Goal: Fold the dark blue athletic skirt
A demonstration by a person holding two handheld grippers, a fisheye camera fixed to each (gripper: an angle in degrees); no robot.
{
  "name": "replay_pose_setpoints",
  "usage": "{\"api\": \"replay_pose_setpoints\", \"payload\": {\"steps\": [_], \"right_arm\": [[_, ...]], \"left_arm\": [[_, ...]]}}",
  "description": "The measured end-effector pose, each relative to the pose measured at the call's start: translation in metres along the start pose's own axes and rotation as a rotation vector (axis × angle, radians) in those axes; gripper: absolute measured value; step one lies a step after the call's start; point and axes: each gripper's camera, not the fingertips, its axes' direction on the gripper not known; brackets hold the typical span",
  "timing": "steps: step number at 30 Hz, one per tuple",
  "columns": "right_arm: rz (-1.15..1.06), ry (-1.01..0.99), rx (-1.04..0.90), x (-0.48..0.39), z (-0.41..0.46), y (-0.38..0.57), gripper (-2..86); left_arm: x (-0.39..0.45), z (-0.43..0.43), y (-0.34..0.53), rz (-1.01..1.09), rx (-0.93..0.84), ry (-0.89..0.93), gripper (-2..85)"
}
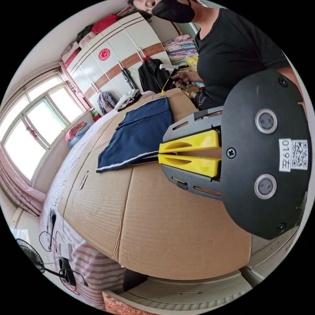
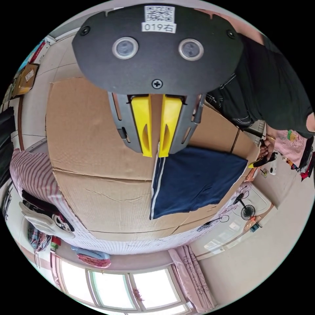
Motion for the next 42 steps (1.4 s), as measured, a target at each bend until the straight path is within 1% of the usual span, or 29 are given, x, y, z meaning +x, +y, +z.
{"api": "replay_pose_setpoints", "payload": {"steps": [2, 6, 10, 15, 17, 22, 24, 28, 31, 34, 37, 42], "right_arm": [[0.024, -0.075, 0.061, 0.009, 0.001, 0.002, 3.1], [0.070, -0.175, 0.108, 0.021, 0.018, -0.003, 3.6], [0.083, -0.141, 0.113, 0.021, 0.040, -0.010, 5.1], [0.103, -0.134, 0.036, 0.027, 0.075, -0.010, 6.0], [0.099, -0.132, 0.012, 0.029, 0.088, -0.007, 5.3], [0.074, -0.128, 0.024, 0.030, 0.097, 0.000, 0.6], [0.068, -0.108, 0.032, 0.029, 0.099, 0.002, -0.1], [0.063, -0.039, 0.025, 0.025, 0.106, 0.006, -0.6], [0.104, -0.069, -0.005, 0.034, 0.124, 0.010, -0.6], [0.132, -0.122, 0.003, 0.043, 0.129, 0.014, -0.5], [0.114, -0.158, 0.009, 0.043, 0.131, 0.015, -0.2], [0.104, -0.133, 0.012, 0.045, 0.138, 0.007, 0.5]], "left_arm": [[-0.011, -0.011, -0.011, -0.032, 0.044, 0.022, 1.3], [-0.013, -0.015, -0.041, -0.042, 0.105, 0.048, 1.3], [-0.010, -0.002, -0.082, -0.048, 0.108, 0.036, 1.4], [-0.016, 0.019, -0.113, -0.061, 0.078, 0.039, 2.4], [-0.020, 0.034, -0.125, -0.071, 0.038, 0.044, 3.1], [-0.017, 0.053, -0.142, -0.063, 0.014, 0.015, 1.8], [-0.012, 0.060, -0.149, -0.043, -0.004, -0.015, 1.4], [0.004, 0.075, -0.162, 0.011, -0.025, -0.131, 0.8], [0.010, 0.091, -0.170, 0.029, -0.038, -0.169, 0.7], [0.011, 0.106, -0.178, 0.025, -0.038, -0.164, 0.6], [0.012, 0.122, -0.184, 0.019, -0.036, -0.150, 0.6], [0.016, 0.150, -0.197, 0.019, -0.044, -0.148, 0.7]]}}
